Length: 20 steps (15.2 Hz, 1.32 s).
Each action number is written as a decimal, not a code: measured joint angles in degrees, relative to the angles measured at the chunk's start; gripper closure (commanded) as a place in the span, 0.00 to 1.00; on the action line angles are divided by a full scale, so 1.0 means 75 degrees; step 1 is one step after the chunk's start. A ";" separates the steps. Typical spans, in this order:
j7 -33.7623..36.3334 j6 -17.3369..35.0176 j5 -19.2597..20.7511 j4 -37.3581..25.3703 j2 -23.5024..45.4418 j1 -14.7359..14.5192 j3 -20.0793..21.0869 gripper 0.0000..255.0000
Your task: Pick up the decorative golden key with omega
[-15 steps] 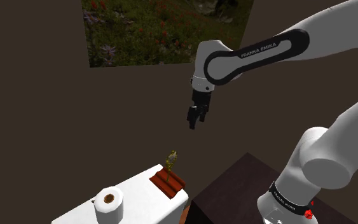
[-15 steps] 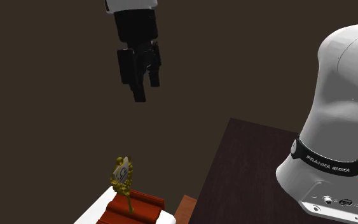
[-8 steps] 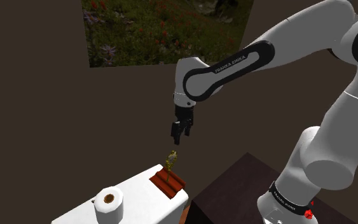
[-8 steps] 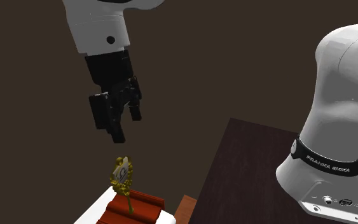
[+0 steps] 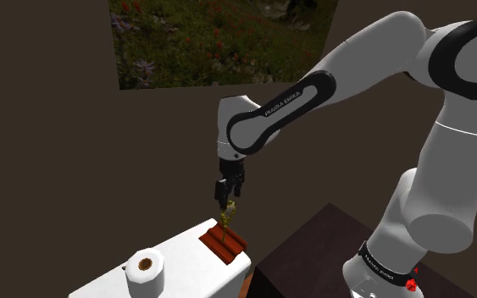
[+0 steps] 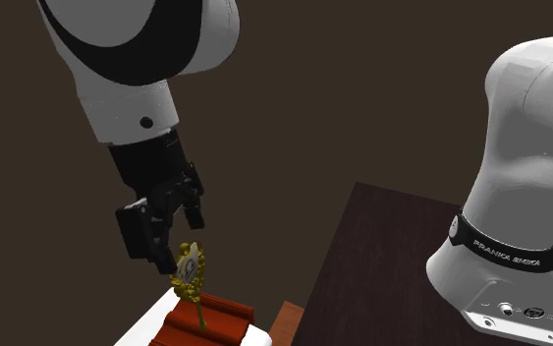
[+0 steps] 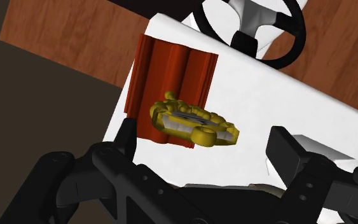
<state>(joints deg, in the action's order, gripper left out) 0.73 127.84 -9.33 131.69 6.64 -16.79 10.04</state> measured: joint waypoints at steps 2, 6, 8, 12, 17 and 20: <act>-0.0024 0.0196 -0.0001 0.0072 0.0128 -0.0003 -0.0001 0.00; -0.0043 0.0428 0.0009 0.0103 0.0325 -0.0010 -0.0003 1.00; -0.0044 0.0440 0.0011 0.0097 0.0331 -0.0009 -0.0004 1.00; -0.0045 0.0441 0.0014 0.0091 0.0336 -0.0007 -0.0007 1.00; -0.0025 0.0322 0.0007 0.0079 0.0241 -0.0011 0.0000 1.00; -0.0017 0.0055 0.0000 0.0017 0.0038 0.0004 -0.0004 1.00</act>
<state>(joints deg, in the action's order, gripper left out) 0.61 128.26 -9.33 131.82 6.93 -16.76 10.01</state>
